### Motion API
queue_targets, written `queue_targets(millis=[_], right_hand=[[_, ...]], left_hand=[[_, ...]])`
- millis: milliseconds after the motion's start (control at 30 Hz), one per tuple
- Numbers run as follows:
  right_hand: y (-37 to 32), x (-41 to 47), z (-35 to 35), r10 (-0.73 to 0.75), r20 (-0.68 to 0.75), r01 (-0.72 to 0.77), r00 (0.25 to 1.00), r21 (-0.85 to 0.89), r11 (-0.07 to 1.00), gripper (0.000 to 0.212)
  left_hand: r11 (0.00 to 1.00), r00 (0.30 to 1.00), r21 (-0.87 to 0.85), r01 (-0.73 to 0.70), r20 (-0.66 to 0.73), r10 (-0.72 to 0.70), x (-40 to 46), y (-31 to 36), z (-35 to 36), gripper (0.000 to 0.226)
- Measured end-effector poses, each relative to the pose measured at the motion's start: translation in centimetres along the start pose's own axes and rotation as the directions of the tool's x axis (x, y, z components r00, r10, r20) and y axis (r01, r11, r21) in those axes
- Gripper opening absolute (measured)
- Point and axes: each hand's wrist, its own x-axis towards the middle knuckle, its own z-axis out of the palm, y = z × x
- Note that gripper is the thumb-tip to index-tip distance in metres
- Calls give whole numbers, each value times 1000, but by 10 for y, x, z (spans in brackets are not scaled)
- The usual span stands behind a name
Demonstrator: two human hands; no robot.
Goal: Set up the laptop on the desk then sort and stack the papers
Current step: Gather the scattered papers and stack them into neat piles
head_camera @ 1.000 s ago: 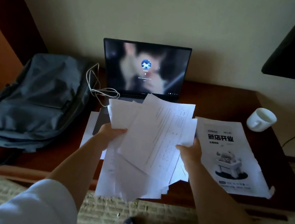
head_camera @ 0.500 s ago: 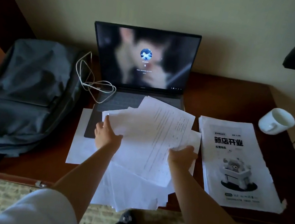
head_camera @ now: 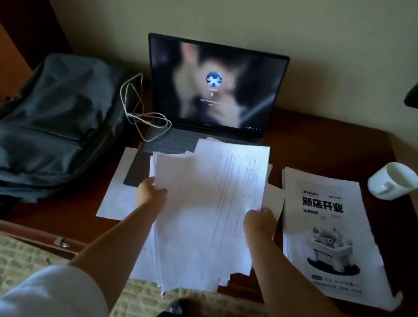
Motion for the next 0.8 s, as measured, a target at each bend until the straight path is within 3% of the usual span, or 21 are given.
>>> queue_targets(millis=[200,333,500,600,700,800], right_hand=[[-2,-4,1,-67,-1,66,998,199,978,44],[2,1,-11,-113,-56,114,992,12,993,54],[4,-3,-14,-188,128,207,974,-151,967,28],[-3,-11,5,-200,101,218,975,-221,951,20],[-7,-19,15,-195,180,214,964,-93,972,13],[-8,-25,19,-217,287,208,933,60,976,26]], left_hand=[[997,996,-49,55,76,-52,3,-2,-3,42],[995,998,-86,41,42,-38,4,0,-5,27],[997,998,51,53,13,-54,5,3,-2,37],[979,997,192,72,-38,-66,1,6,1,43],[966,993,233,115,-48,-106,-1,9,0,44],[961,986,220,169,-42,-163,-2,8,-5,43]])
